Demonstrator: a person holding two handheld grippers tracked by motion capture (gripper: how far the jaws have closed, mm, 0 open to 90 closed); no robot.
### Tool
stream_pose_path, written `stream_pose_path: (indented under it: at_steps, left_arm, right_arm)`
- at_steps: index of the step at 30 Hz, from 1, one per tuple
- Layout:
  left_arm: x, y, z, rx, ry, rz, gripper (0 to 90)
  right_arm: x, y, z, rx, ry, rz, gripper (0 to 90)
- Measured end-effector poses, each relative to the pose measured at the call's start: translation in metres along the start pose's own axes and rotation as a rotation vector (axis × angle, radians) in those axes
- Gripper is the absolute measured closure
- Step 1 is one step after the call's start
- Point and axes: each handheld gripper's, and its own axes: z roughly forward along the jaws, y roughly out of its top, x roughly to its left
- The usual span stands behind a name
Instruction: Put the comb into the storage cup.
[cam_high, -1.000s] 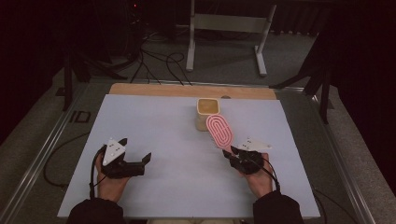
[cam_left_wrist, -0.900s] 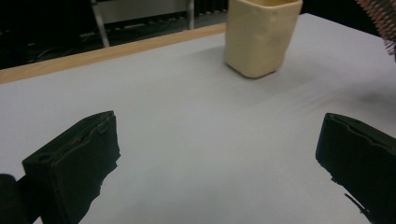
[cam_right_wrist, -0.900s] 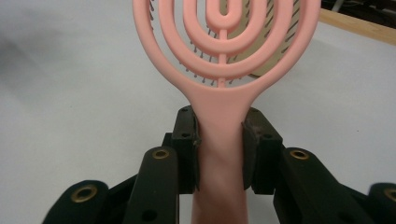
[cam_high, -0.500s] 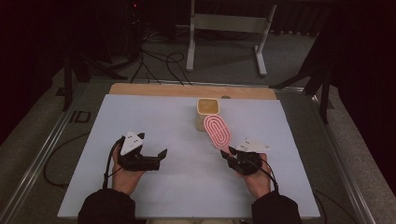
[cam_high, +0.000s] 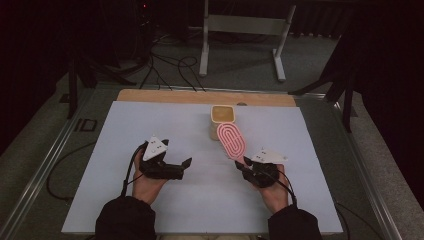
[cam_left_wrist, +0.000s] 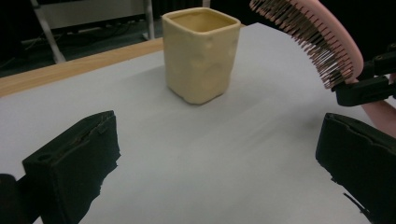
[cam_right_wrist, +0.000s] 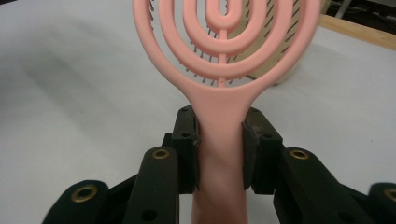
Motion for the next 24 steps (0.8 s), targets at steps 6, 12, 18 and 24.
stream_pose_path:
  at_steps: [6, 12, 18, 24]
  left_arm:
    - [-0.006, 0.007, 0.007, -0.001, -0.033, -0.004, 0.1]
    - [-0.011, 0.013, 0.015, -0.001, -0.054, -0.014, 0.1]
    - [-0.016, 0.018, 0.022, -0.002, -0.073, -0.013, 0.1]
    - [-0.021, 0.022, 0.028, 0.008, -0.091, -0.011, 0.1]
  right_arm:
    - [0.001, 0.0, 0.001, -0.007, -0.002, -0.005, 69.6]
    - [0.003, 0.0, 0.001, -0.01, -0.005, -0.012, 69.6]
    - [0.006, 0.0, 0.001, -0.02, 0.001, -0.014, 69.6]
    - [0.011, 0.0, 0.003, -0.022, 0.004, -0.017, 69.6]
